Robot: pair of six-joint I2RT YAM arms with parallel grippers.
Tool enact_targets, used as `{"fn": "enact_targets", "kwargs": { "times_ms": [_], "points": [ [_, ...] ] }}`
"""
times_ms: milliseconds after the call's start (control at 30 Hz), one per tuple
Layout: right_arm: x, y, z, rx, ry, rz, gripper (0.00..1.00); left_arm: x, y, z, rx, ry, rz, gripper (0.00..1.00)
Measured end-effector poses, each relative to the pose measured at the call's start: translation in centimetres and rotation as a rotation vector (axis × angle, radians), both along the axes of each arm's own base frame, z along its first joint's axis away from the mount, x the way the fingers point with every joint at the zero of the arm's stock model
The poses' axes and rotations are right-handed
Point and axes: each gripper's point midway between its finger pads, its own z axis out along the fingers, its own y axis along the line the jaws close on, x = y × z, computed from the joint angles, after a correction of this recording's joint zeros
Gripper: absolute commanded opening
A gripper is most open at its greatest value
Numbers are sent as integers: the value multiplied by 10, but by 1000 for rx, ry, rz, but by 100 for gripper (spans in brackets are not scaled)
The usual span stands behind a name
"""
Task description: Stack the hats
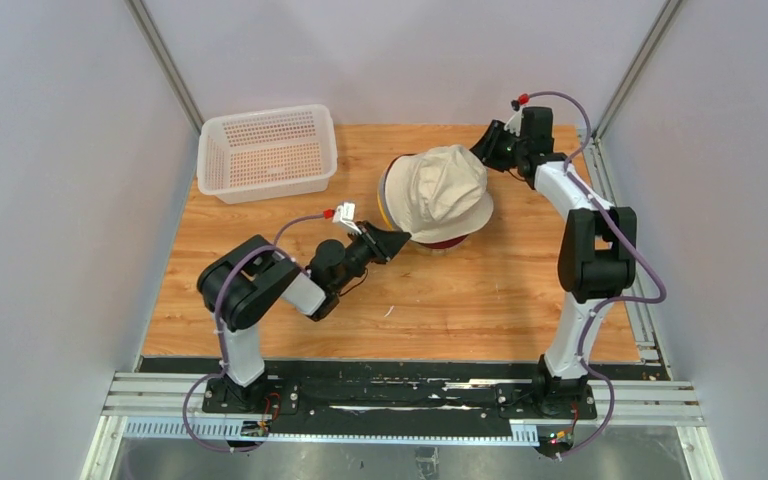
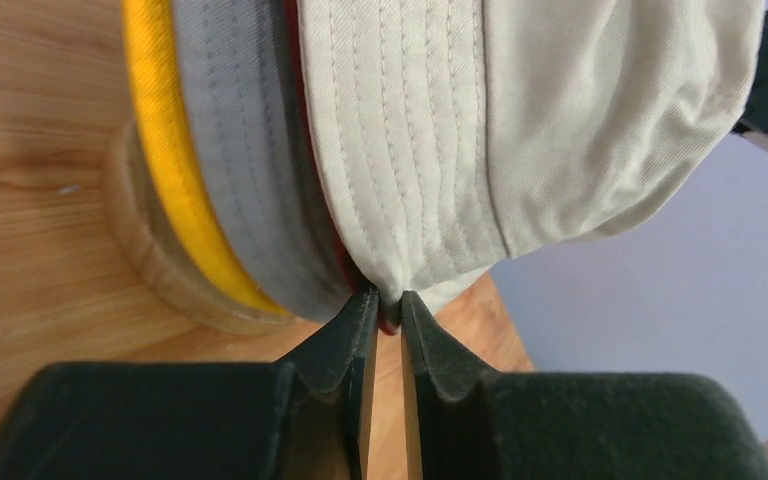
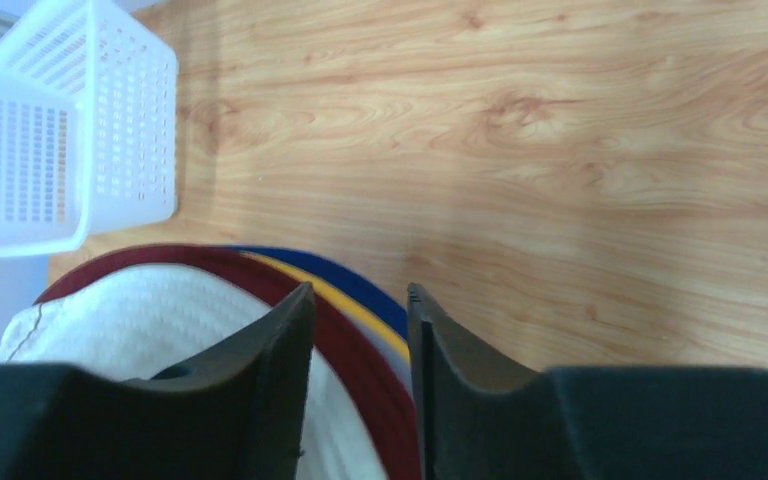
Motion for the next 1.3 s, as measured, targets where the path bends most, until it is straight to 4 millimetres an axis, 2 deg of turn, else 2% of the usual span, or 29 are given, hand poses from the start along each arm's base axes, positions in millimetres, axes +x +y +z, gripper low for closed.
{"fn": "enact_targets", "kwargs": {
  "times_ms": [67,167,300,333,367,433,500,633,767,867,933,1033,1167,1300],
  "points": [
    [3,-8,1,-12,-8,-21,48,-5,11,-1,56,0,25,30],
    [7,-27,11,-22,-30,-63,48,-14,26,-9,145,12,54,37],
    [8,-63,36,-24,-86,-135,49,-21,45,-10,246,14,100,42],
    [4,-70,42,-24,-99,-150,49,-22,50,-9,265,11,114,45],
    [-2,-78,48,-24,-112,-168,49,-23,56,-6,287,4,134,53],
    [-17,-88,55,-25,-128,-200,51,-22,66,6,317,-23,174,68],
    [-39,-90,59,-22,-139,-214,51,-20,76,22,339,-63,220,75],
    [-81,-84,57,2,-148,-214,51,-6,88,67,347,-144,288,76],
    [-114,-76,48,33,-134,-198,51,28,98,119,301,-217,317,76],
    [-136,-72,46,45,-135,-183,51,55,103,138,264,-248,310,74],
    [-150,-69,50,51,-154,-172,51,74,102,136,240,-245,283,70],
    [-166,-66,58,57,-188,-161,51,94,90,114,208,-204,196,67],
    [-179,-63,57,63,-201,-150,51,104,68,93,154,-156,65,65],
    [-187,-60,47,73,-177,-132,51,104,52,92,106,-146,-31,65]
  ]
}}
